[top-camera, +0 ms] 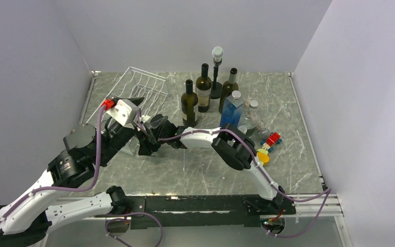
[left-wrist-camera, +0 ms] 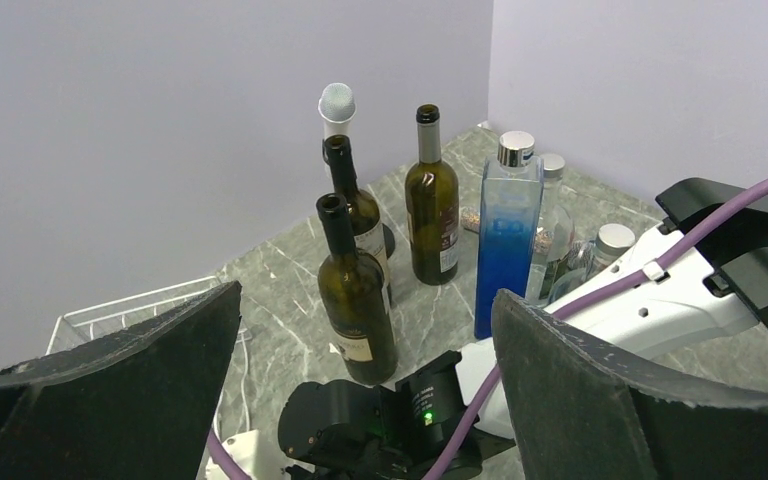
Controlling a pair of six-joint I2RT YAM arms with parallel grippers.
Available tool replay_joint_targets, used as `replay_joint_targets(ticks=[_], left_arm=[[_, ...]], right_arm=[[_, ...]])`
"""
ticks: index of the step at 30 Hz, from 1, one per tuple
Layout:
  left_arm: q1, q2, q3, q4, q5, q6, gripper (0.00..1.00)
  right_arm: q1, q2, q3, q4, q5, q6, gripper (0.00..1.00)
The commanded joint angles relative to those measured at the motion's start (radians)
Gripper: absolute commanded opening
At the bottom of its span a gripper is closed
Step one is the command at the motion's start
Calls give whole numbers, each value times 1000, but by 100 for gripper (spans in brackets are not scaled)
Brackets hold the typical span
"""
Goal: Put the wine bottle on the wine rack
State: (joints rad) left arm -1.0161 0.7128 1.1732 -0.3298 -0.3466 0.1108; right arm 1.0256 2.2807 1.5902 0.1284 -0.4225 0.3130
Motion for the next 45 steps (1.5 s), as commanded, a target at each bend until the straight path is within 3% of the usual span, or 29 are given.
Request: replay_joint_targets(ticks=[1, 5, 11, 13, 18, 23, 30, 45], left_arm=[[-4, -4, 28, -4, -24, -25, 99], [-4, -8, 26, -7, -21, -26, 99], [-4, -25, 20, -3, -8, -29, 99], [-4, -28, 19, -5, -11, -31, 99], [-5, -36, 24, -19, -16, -38, 99], [-4, -51, 38, -40, -20, -36, 99], [-4, -74, 64, -46, -26, -24, 99], [-4, -111, 24, 21, -17, -18, 99]], right_arm=[[10, -22, 126, 240, -47, 11, 0], [16, 7, 175, 198, -39, 14, 0], [19, 17, 187, 180, 23, 34, 15], [19, 22, 192, 171, 35, 41, 25], [19, -13, 126, 187, 76, 40, 68], [21, -103, 12, 194, 166, 17, 86], [22, -215, -77, 131, 220, -10, 93], [18, -519, -200, -159, 449, -13, 92]])
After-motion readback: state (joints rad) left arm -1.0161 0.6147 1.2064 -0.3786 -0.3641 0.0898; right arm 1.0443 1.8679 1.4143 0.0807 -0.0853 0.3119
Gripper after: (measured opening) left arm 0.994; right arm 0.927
